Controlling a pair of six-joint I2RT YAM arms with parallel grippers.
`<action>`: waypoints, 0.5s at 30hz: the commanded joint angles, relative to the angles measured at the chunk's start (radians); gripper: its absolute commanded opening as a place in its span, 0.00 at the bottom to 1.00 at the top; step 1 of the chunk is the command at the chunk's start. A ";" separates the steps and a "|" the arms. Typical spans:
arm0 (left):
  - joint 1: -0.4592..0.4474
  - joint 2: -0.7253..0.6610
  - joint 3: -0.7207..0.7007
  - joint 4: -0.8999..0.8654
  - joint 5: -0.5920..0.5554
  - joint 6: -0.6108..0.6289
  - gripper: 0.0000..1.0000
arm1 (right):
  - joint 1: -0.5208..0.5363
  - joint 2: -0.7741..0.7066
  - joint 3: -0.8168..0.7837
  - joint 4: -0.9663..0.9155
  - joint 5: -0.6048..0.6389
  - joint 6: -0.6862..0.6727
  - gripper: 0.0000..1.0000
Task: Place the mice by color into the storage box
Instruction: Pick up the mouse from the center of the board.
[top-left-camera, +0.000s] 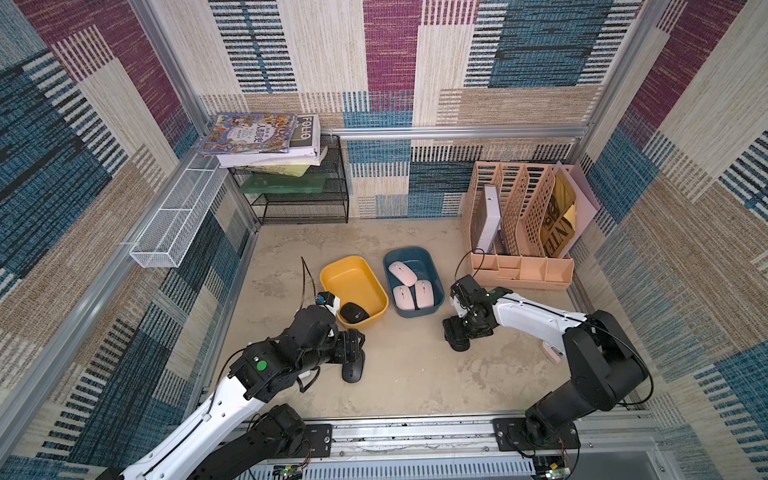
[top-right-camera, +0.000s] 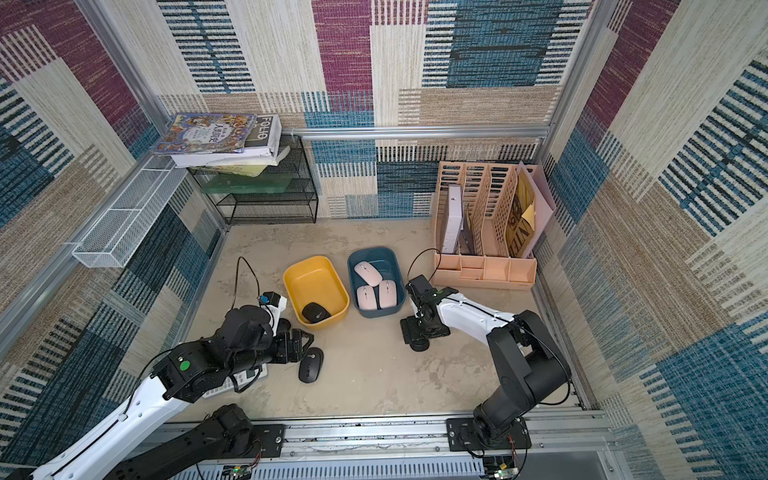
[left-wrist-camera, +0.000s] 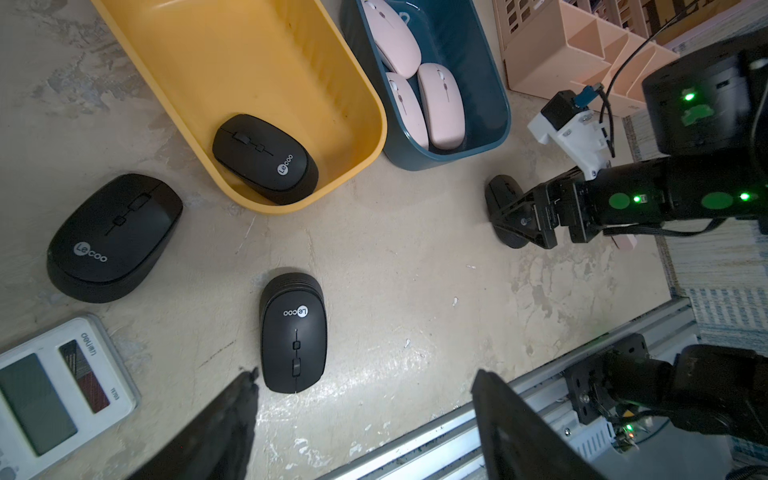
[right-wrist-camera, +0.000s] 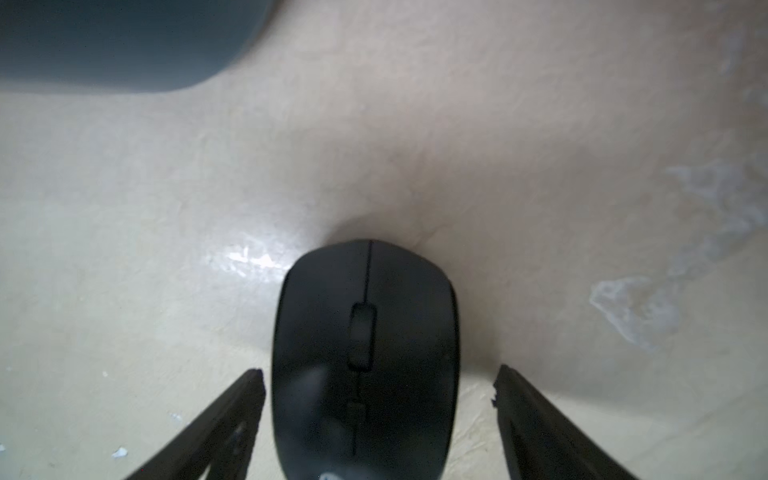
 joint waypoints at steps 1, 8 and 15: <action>0.000 -0.007 0.000 -0.010 -0.041 0.006 0.86 | 0.006 0.017 0.003 0.009 0.028 0.002 0.81; 0.030 -0.039 -0.005 -0.012 -0.061 0.000 0.87 | 0.019 0.025 0.010 0.025 0.021 0.008 0.60; 0.063 -0.101 0.030 -0.019 -0.085 0.053 0.91 | 0.081 -0.049 0.141 -0.058 0.056 0.017 0.49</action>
